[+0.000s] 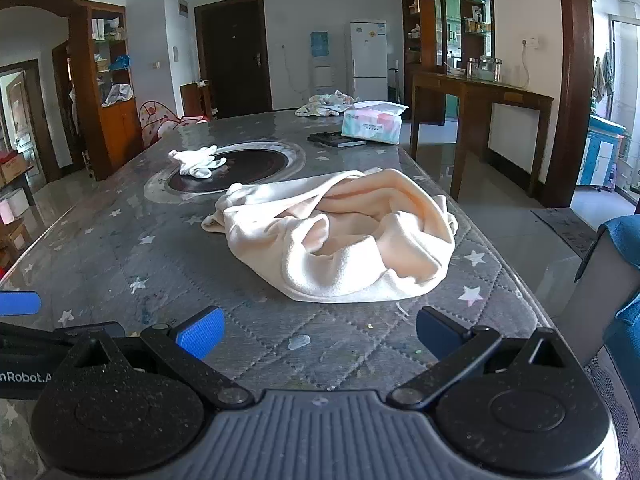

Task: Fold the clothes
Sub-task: 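Move both grippers toward the crumpled cream sweatshirt on the table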

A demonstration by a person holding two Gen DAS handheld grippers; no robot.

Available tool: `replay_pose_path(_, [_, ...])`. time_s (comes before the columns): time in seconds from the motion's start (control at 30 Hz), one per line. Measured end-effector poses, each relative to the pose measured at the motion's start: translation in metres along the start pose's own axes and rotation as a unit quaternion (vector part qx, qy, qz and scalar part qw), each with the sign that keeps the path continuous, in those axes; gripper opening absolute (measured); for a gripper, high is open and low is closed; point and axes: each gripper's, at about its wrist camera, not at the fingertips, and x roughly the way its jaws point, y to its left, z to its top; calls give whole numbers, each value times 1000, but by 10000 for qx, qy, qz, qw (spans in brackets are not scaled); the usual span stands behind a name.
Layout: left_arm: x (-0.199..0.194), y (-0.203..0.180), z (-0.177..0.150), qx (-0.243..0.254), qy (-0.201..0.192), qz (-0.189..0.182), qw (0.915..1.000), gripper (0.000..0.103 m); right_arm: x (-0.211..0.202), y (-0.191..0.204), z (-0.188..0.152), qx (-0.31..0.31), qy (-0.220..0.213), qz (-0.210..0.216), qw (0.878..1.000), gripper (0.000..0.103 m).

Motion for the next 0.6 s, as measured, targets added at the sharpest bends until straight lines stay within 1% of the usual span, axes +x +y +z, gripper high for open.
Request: replay_pose_path(0.6, [5,-11,12,38,40,-78,10000,103,-1,-12,12,73,-21,-98,9999,103])
